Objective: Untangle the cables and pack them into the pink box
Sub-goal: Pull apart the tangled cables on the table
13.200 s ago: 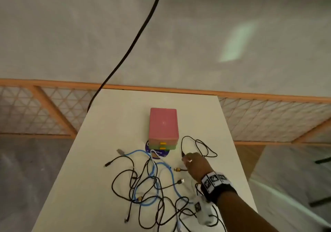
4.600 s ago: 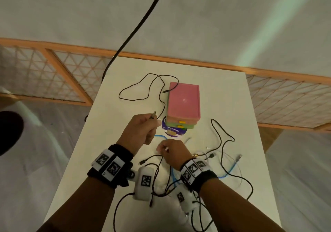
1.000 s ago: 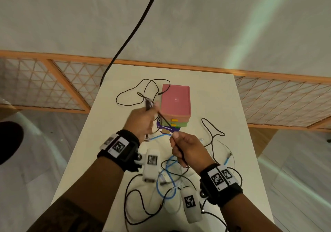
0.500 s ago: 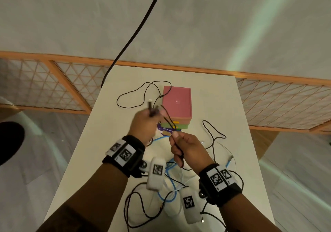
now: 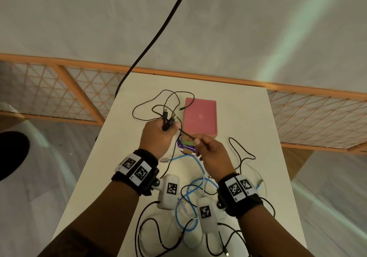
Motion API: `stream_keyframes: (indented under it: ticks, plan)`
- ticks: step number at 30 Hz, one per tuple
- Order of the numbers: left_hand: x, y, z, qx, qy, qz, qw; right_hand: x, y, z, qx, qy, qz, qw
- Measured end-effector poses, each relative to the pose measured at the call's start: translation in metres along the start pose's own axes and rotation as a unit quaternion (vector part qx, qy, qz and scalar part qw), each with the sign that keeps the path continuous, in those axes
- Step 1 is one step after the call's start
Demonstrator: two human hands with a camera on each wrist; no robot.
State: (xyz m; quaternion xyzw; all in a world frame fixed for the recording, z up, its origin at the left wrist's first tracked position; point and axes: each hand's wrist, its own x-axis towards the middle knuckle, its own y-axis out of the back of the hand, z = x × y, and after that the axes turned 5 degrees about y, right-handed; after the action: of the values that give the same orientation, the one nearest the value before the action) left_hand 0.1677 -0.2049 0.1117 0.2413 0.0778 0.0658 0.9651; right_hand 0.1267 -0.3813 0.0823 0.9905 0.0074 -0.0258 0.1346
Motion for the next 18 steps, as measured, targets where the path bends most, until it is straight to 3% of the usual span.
stream_keyframes:
  ticks: [3,7,11,15,18]
  plan:
    - [0.004,0.004,-0.005,-0.009,0.003,-0.016,1.0,0.034,-0.003,-0.004,-0.024,-0.009,0.051,0.998]
    - [0.005,0.011,-0.003,-0.023,0.061,-0.033,0.997,0.088,-0.004,-0.019,-0.048,-0.02,0.075,0.996]
    - [0.005,0.015,-0.005,-0.063,0.108,-0.067,0.99,0.136,-0.007,-0.027,0.05,-0.084,0.12,0.988]
    - [0.006,0.016,-0.005,-0.214,0.216,-0.162,0.939,0.169,-0.01,-0.018,0.129,-0.169,0.136,0.968]
    - [0.006,0.015,-0.005,-0.258,0.229,-0.215,0.914,0.192,-0.012,0.002,0.179,-0.183,0.131,0.958]
